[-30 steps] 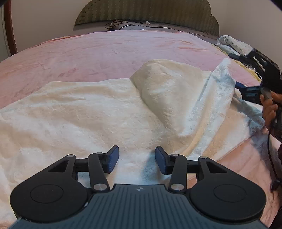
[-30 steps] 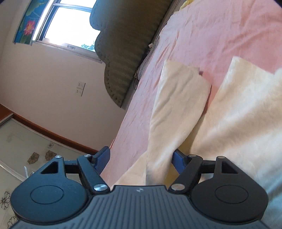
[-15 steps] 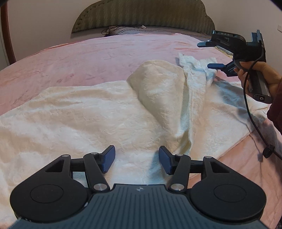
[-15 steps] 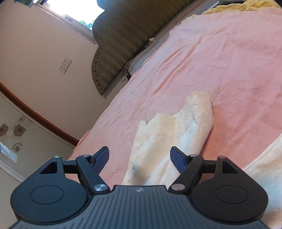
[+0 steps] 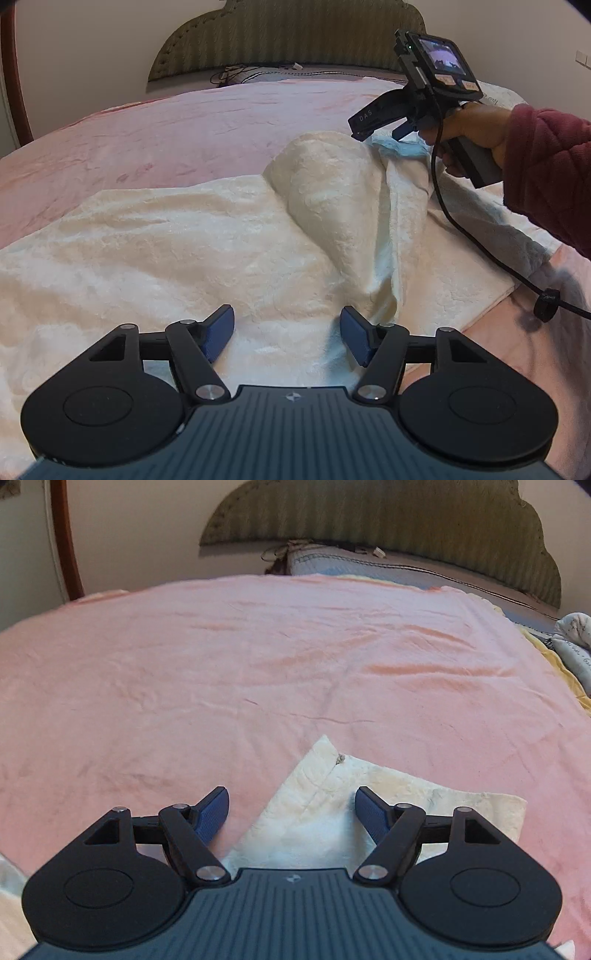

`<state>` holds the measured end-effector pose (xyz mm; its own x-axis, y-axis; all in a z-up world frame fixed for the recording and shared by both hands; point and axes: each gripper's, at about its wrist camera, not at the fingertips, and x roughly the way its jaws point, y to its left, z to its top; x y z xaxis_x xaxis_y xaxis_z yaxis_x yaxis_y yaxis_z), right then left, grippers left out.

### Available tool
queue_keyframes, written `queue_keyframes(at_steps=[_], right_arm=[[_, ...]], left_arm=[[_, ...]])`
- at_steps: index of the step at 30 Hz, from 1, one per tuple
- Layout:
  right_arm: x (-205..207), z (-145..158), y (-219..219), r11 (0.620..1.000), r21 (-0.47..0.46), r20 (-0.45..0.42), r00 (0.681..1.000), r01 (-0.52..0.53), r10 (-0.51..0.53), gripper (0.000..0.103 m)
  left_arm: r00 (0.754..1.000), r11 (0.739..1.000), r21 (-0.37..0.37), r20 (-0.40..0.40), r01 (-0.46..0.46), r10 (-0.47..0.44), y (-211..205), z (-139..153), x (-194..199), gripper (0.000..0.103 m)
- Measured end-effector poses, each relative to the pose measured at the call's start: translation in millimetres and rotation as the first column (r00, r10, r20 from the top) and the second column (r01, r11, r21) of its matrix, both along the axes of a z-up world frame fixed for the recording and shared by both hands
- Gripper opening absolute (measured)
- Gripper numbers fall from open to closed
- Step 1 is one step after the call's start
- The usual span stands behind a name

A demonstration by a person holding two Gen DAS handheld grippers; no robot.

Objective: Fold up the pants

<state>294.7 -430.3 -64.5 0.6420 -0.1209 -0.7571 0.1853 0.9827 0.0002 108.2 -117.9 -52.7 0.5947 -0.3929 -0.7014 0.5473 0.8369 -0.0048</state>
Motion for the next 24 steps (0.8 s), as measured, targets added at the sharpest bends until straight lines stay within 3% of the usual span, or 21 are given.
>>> queue_keyframes(at_steps=[1,2,4,5,9,13,15,20,24], right_arm=[[0,-3,-3,1.000,0.006,0.013,1.000,0.006,-0.006,0.069],[-1,-5,-8,1.000,0.022,0.029,0.999,0.023,-0.023,0.047],[-10,-1,-20,0.997,0.053,0.061,0.996,0.063,-0.066,0.019],[-16,0,-26,0.994,0.089,0.079,0.994,0.070,-0.077,0.012],[-61,13,-54,0.972,0.200,0.182,0.970,0.124,-0.161,0.007],[-133,25,-90,0.904,0.383,0.269,0.913,0.189,-0.305,0.007],[-179,26,-109,0.844,0.491,0.289,0.874,0.214,-0.390,0.007],[-264,16,-135,0.764,0.596,0.278,0.828,0.248,-0.486,0.007],[-285,-11,-149,0.706,0.655,0.202,0.837,0.271,-0.508,0.008]], left_arm=[[1.000,1.000,-0.004,-0.002,0.001,-0.001,1,0,0,0.066],[1.000,1.000,-0.009,-0.005,0.002,-0.002,1,0,1,0.067],[1.000,1.000,-0.027,-0.014,0.000,0.000,4,1,3,0.067],[1.000,0.999,-0.039,-0.023,-0.002,0.001,6,2,4,0.067],[0.999,0.997,-0.083,-0.053,-0.010,0.006,11,6,7,0.067],[0.999,0.996,-0.091,-0.053,-0.003,-0.002,11,10,4,0.068],[0.999,0.996,-0.086,-0.045,0.002,-0.006,9,12,2,0.068],[0.999,0.998,-0.057,0.036,0.023,-0.021,1,24,-7,0.068],[0.990,0.993,-0.032,0.082,0.114,-0.111,-15,33,-17,0.072]])
